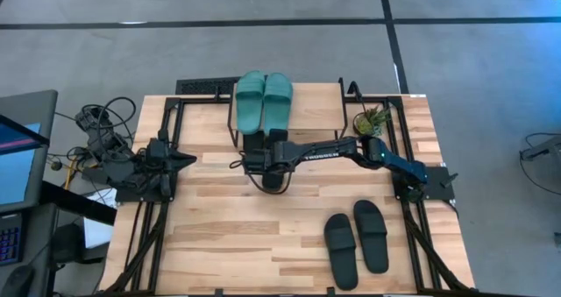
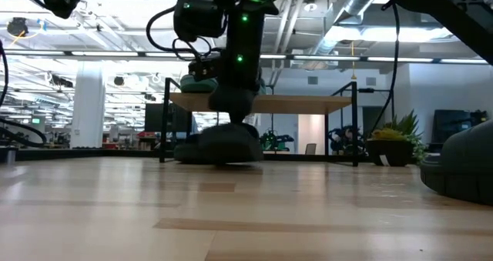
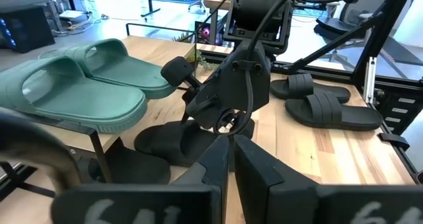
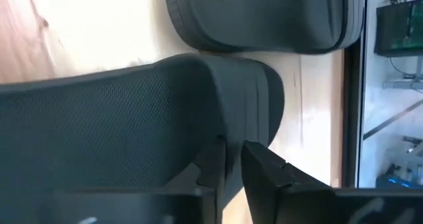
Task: Pick and place slides into the shelf
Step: Put the left black slide under the shelf
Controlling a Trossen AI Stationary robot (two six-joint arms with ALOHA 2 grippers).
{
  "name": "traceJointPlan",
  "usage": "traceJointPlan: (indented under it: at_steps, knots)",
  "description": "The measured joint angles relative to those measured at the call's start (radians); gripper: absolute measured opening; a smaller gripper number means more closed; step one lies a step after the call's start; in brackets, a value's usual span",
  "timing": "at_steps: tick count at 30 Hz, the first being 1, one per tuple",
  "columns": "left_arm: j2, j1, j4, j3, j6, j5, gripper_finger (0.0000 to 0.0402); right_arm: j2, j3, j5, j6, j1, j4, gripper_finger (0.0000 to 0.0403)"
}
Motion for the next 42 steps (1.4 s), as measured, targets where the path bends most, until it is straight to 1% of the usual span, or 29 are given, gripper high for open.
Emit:
traceJointPlan:
  at_steps: [4, 16, 24, 30, 32, 35, 40, 42]
  knots:
    - [0.0, 0.0, 0.0, 0.0, 0.0, -0.004, 0.0013, 0.0, 0.0, 0.001, 0.005, 0.002, -0.006, 0.0055]
    - [0.0, 0.0, 0.0, 0.0, -0.003, -0.005, 0.0013, 0.0, 0.0, 0.0, 0.015, 0.027, -0.001, 0.0058]
    - [0.0, 0.0, 0.0, 0.0, -0.003, -0.005, 0.0013, -0.007, 0.0, -0.002, 0.071, 0.071, -0.014, 0.0058]
    - [0.0, 0.0, 0.0, 0.0, -0.002, -0.005, 0.0013, -0.039, 0.0, -0.006, 0.094, 0.115, -0.029, 0.0058]
    - [0.0, 0.0, 0.0, 0.0, -0.002, -0.005, 0.0013, -0.05, -0.001, -0.031, 0.105, 0.13, -0.032, 0.0058]
    - [0.0, 0.0, -0.001, 0.0, -0.002, -0.005, 0.0013, -0.065, 0.0, -0.098, 0.109, 0.157, -0.017, 0.0058]
    - [0.0, 0.0, -0.023, 0.0, -0.006, -0.004, 0.0013, -0.071, 0.0, -0.279, 0.029, 0.201, 0.015, 0.0058]
    - [0.0, 0.0, -0.031, 0.0, -0.011, -0.003, 0.0013, -0.071, 0.0, -0.291, 0.044, 0.211, 0.0, 0.0058]
